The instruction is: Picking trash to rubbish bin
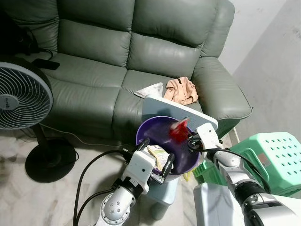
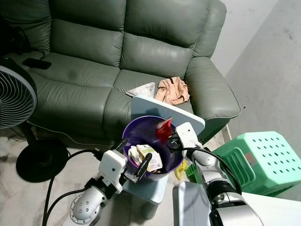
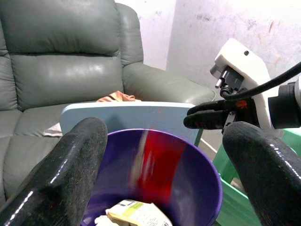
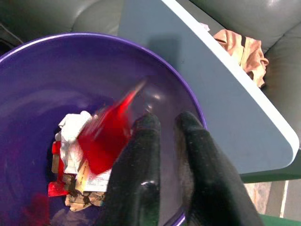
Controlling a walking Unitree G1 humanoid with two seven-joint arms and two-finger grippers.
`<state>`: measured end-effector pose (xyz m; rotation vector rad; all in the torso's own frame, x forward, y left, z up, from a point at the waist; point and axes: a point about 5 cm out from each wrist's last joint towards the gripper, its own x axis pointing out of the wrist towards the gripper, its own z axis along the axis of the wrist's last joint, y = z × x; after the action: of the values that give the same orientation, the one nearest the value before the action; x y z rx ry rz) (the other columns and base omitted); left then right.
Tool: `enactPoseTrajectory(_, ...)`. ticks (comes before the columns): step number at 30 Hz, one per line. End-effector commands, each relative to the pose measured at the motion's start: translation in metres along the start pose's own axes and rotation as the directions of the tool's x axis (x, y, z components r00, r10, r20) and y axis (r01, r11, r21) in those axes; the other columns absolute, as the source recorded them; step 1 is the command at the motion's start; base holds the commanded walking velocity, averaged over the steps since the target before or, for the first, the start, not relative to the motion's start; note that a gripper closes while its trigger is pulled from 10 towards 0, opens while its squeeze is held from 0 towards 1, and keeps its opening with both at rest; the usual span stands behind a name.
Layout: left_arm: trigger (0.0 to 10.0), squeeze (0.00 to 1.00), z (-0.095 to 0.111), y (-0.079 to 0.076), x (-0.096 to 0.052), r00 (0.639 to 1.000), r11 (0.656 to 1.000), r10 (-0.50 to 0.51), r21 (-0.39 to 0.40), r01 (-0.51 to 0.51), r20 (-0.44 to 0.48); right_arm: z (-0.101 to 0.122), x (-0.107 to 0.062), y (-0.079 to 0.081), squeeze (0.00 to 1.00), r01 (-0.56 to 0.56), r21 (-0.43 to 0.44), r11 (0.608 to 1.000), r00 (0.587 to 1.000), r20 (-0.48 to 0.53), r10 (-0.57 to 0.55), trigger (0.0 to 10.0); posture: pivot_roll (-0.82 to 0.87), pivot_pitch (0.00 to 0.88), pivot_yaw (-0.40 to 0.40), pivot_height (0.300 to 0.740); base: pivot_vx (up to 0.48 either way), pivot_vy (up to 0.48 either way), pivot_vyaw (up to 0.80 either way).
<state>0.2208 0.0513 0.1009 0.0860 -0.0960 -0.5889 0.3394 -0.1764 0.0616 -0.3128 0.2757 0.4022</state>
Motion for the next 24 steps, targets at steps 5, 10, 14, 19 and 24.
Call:
enactPoseTrajectory(5, 10.0, 0.00, 0.007, 0.001, 0.005, 1.000, 1.000, 0.002, -0.011, -0.001, 0.025, 0.001, -0.002, -0.003, 1.00, -0.036, 0.041, 0.999, 0.999, 0.025, 0.035, 10.0, 0.07, 0.127, -0.221, 0.740, 0.000, 0.000, 0.00)
enactPoseTrajectory(10, 10.0, 0.00, 0.007, 0.002, 0.005, 1.000, 1.000, 0.002, -0.010, -0.002, 0.027, 0.002, -0.002, -0.002, 1.00, -0.051, 0.051, 0.997, 0.998, 0.036, 0.049, 10.0, 0.07, 0.119, -0.218, 0.740, 0.000, 0.000, 0.00)
enactPoseTrajectory(14, 10.0, 0.00, 0.007, 0.003, 0.006, 1.000, 1.000, 0.001, -0.007, -0.001, 0.031, 0.002, -0.002, -0.002, 1.00, -0.055, 0.055, 0.997, 0.998, 0.046, 0.053, 10.0, 0.07, 0.111, -0.215, 0.740, 0.000, 0.000, 0.00)
enactPoseTrajectory(19, 10.0, 0.00, 0.008, 0.007, 0.009, 0.999, 1.000, 0.009, 0.002, -0.009, 0.038, 0.006, -0.002, -0.003, 1.00, -0.046, 0.068, 0.997, 0.995, 0.088, 0.040, 10.0, 0.07, 0.101, -0.212, 0.740, 0.000, 0.000, 0.00)
enactPoseTrajectory(24, 10.0, 0.00, 0.009, 0.024, 0.014, 0.998, 0.999, 0.050, 0.012, -0.050, 0.049, 0.012, -0.005, -0.010, 1.00, -0.005, 0.143, 0.990, 0.986, 0.164, -0.019, 10.0, 0.07, 0.077, -0.197, 0.740, 0.000, 0.000, 0.00)
